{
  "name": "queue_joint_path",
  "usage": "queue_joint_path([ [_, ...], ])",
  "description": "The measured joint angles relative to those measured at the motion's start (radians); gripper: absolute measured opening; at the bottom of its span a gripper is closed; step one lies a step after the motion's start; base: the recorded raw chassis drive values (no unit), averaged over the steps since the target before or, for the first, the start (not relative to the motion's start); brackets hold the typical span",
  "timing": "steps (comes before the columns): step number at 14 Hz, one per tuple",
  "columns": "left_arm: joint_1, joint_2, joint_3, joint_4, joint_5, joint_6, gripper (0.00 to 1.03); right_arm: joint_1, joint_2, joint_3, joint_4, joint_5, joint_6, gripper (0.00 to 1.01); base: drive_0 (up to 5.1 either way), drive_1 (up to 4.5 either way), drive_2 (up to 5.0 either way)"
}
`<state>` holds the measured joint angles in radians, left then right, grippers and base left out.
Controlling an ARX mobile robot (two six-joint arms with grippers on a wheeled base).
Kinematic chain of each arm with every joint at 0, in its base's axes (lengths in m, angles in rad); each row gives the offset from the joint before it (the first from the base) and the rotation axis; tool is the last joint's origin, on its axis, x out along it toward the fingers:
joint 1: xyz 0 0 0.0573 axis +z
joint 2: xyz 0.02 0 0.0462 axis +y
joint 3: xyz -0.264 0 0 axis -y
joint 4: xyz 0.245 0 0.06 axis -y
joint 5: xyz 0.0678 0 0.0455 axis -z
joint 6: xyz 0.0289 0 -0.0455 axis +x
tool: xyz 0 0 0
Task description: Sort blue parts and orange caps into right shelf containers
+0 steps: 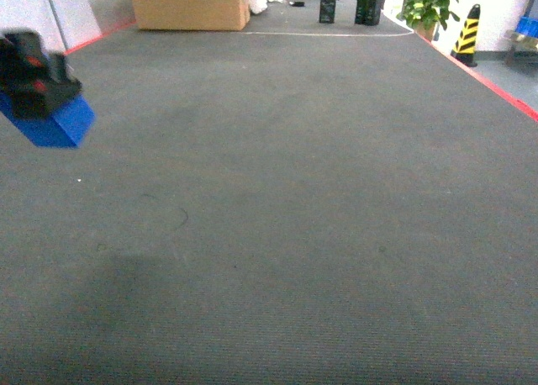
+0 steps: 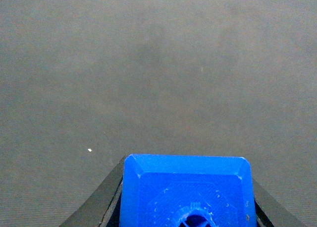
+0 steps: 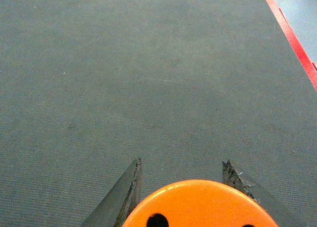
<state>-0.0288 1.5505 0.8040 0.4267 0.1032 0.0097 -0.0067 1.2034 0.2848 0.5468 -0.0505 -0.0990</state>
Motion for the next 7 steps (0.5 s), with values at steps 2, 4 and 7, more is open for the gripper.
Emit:
queue_joint_path([
  [2, 0.013, -0.317, -0.178, -0.046, -0.050, 0.027, 0.45, 0.000, 0.000, 0.000, 0.000, 0.000, 0.000, 0.43, 0.0, 0.00, 0.0],
  [4, 0.032, -0.764, -0.404, -0.241, -0.119, 0.058, 0.45, 0.000, 0.000, 0.000, 0.000, 0.000, 0.000, 0.43, 0.0, 0.00, 0.0],
  [7, 0.030, -0.826, -0.369, -0.217, -0.118, 0.071, 0.45, 0.000, 0.000, 0.000, 0.000, -0.001, 0.000, 0.43, 0.0, 0.00, 0.0],
])
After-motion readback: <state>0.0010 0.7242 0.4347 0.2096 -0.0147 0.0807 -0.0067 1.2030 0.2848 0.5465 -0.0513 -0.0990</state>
